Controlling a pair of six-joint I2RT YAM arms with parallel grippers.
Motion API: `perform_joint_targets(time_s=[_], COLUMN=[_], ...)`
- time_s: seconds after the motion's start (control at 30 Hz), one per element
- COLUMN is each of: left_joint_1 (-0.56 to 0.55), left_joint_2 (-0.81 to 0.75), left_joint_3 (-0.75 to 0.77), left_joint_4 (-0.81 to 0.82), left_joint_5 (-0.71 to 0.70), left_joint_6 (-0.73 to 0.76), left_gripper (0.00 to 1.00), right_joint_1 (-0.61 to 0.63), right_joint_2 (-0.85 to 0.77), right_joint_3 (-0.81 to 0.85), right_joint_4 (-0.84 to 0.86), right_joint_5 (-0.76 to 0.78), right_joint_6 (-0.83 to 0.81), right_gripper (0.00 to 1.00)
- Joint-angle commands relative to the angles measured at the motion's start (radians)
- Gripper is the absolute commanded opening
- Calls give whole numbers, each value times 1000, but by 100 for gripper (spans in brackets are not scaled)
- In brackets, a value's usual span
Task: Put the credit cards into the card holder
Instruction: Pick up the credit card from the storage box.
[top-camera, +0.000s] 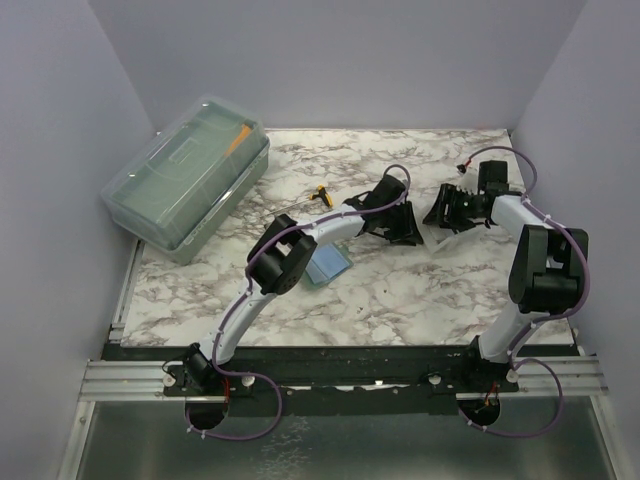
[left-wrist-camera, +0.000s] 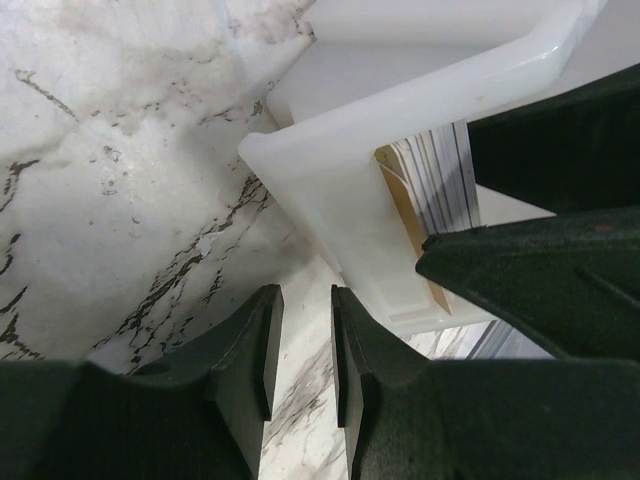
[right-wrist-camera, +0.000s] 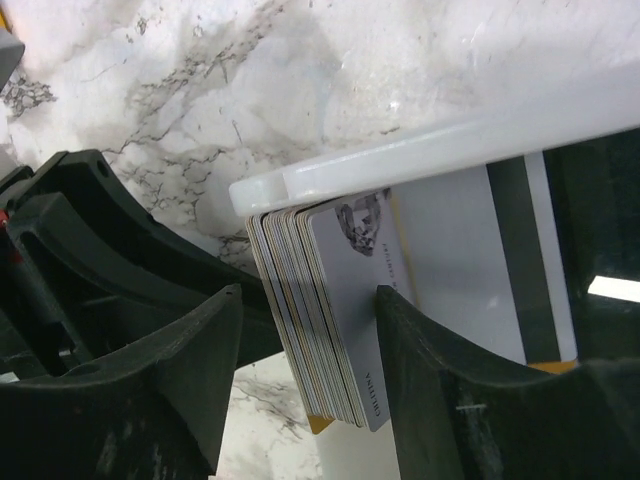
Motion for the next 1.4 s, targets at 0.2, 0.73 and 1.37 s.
perform_joint_targets(time_s=[0.2, 0.73, 1.37], left_joint_1=[-4, 3, 4], left_joint_2=[48, 62, 54], left_joint_3=[46, 56, 62], left_joint_4=[6, 6, 6], left_joint_5=[33, 57, 60], left_joint_6=[11, 14, 17], left_gripper=[33, 33, 33], right_joint_1=[9, 10, 8], right_joint_2=[-36, -84, -135], right_joint_3=[-20, -44, -35], right_joint_4=[-60, -66, -58], right_joint_5=[-5, -10, 110], right_joint_6=[18, 41, 3], right_gripper=[59, 33, 0])
